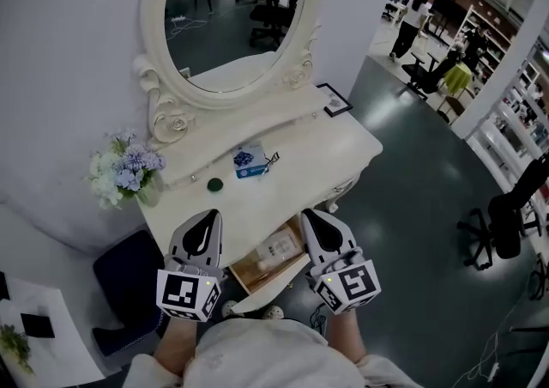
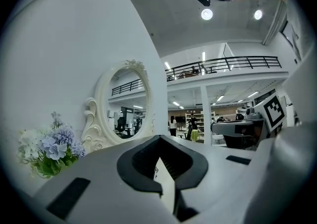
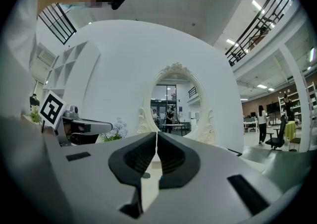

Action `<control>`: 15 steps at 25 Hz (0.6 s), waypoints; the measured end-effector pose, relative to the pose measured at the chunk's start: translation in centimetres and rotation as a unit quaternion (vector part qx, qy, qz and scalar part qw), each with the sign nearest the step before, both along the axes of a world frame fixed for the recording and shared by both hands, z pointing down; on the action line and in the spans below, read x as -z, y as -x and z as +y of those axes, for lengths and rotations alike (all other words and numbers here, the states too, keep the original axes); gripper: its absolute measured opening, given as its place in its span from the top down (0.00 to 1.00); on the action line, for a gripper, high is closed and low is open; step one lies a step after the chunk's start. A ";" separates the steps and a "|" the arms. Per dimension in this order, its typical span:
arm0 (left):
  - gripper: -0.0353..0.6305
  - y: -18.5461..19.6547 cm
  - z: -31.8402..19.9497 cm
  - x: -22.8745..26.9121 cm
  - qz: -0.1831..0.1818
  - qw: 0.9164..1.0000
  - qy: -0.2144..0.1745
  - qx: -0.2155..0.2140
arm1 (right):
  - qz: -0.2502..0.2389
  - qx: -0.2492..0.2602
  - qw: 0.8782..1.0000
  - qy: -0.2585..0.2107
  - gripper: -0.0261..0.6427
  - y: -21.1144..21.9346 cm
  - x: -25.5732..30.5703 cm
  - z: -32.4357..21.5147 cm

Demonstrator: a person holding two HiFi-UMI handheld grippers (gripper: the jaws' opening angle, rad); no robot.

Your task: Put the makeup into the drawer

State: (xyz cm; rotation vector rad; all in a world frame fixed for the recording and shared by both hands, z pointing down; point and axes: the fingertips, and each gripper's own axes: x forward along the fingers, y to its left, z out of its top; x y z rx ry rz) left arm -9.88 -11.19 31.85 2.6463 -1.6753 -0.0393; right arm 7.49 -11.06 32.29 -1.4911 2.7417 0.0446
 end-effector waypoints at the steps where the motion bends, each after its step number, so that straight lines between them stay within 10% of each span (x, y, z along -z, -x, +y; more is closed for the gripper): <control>1: 0.93 0.1 0.0 0.2 0.003 1.000 -0.001 0.003 | -0.001 0.001 1.000 -0.002 0.93 0.0 0.1 0.0; 15: 0.93 1.0 0.5 0.7 0.001 1.000 -0.022 0.016 | -0.004 0.005 1.000 -0.006 0.93 0.3 0.2 -0.2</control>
